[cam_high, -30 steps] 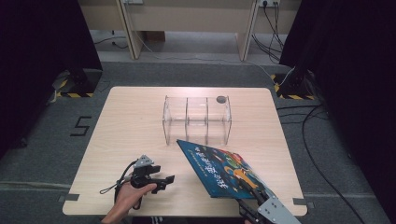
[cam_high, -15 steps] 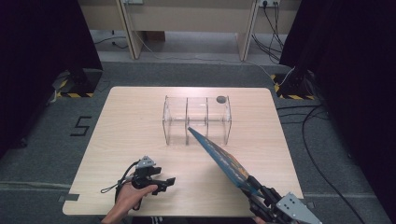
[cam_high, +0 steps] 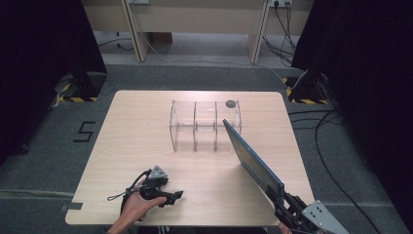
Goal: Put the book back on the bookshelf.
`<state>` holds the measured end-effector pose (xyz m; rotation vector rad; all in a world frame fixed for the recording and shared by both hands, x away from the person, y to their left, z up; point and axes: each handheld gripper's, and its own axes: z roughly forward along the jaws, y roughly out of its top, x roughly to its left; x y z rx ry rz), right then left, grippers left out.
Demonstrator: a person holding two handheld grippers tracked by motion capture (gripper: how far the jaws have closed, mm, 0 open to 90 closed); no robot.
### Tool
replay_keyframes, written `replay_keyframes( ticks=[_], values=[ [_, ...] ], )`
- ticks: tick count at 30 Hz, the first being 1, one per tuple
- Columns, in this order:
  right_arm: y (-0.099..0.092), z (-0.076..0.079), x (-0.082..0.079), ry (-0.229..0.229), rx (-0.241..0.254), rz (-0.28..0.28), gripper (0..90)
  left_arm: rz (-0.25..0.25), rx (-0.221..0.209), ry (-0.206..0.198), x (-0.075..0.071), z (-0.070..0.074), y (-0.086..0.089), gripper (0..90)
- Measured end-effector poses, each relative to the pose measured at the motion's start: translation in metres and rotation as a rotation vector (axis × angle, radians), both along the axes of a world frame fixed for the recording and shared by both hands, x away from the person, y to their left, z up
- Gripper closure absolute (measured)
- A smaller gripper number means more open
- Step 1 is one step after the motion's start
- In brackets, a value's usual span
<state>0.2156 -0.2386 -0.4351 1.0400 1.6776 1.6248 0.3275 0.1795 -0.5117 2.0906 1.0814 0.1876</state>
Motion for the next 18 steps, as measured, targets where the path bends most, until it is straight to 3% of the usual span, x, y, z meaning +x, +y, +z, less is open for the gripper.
replay_keyframes(
  ticks=[9,18],
  values=[
    [-0.007,-0.004,0.004,0.009,-0.049,-0.037,76.9,-0.004,-0.002,0.000,0.000,0.000,-0.001,17.8],
    [-0.011,-0.003,0.006,0.016,-0.044,-0.044,77.6,-0.016,0.011,-0.015,-0.002,-0.001,-0.002,17.4]
  ],
)
